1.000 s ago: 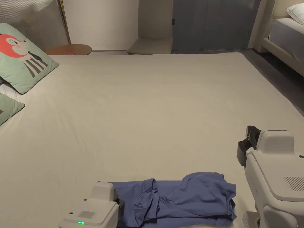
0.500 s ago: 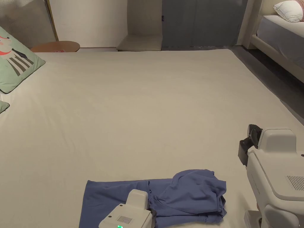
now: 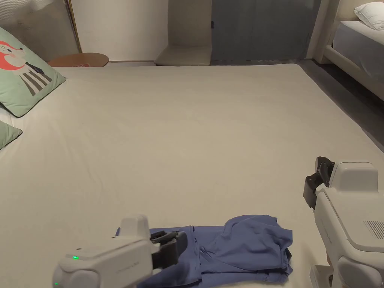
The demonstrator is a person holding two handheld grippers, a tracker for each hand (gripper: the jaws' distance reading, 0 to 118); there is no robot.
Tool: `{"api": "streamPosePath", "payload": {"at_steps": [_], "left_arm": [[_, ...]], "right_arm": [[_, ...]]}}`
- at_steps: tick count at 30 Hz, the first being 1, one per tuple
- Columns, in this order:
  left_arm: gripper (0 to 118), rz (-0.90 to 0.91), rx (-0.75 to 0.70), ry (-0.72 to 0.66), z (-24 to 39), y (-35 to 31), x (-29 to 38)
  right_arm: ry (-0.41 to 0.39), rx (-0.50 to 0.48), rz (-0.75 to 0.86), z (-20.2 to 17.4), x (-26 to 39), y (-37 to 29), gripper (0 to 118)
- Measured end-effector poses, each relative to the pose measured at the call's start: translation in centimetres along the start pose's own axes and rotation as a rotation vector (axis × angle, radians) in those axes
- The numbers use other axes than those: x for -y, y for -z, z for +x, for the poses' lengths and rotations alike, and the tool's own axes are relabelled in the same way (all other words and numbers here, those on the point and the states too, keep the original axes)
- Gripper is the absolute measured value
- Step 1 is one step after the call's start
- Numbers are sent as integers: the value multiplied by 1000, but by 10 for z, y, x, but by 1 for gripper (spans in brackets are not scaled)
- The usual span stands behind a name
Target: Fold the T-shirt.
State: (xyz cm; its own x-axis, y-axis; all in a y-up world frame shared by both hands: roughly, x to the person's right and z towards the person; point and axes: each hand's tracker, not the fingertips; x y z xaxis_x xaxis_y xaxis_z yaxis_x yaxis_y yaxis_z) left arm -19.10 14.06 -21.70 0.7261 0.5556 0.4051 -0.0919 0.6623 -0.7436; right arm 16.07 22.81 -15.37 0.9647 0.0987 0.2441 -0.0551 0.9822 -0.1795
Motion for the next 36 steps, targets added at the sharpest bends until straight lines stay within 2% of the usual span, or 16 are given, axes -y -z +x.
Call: {"api": "streamPosePath", "payload": {"at_steps": [1,4,5,13,19,22,23,25,31,36], "left_arm": [[55,-13,12,-24,-8,-10,-5],[105,-39,32,-100,-35,-30,-12],[110,-33,24,-139,-50,-33,-10],[110,-59,42,-405,-137,-48,-2],[110,-78,25,-448,-177,-33,3],[109,-85,49,-467,-173,-24,6],[107,-81,45,-476,-173,-21,8],[90,-79,60,-485,-167,-16,10],[22,-93,11,-442,-165,1,15],[13,-38,-46,-384,-148,-11,12]], "right_arm": [[2,-3,-1,-2,0,0,1],[-1,-12,-4,-8,1,1,1],[-2,-17,-7,-9,1,2,1],[-17,-34,-25,-20,5,8,1],[-28,-36,-39,-22,8,13,1],[-36,-35,-45,-24,8,15,1],[-42,-32,-47,-25,8,15,1],[-46,-32,-46,-25,8,15,1],[-42,-32,-51,-23,8,16,1],[-44,-32,-51,-21,7,16,1]]}}
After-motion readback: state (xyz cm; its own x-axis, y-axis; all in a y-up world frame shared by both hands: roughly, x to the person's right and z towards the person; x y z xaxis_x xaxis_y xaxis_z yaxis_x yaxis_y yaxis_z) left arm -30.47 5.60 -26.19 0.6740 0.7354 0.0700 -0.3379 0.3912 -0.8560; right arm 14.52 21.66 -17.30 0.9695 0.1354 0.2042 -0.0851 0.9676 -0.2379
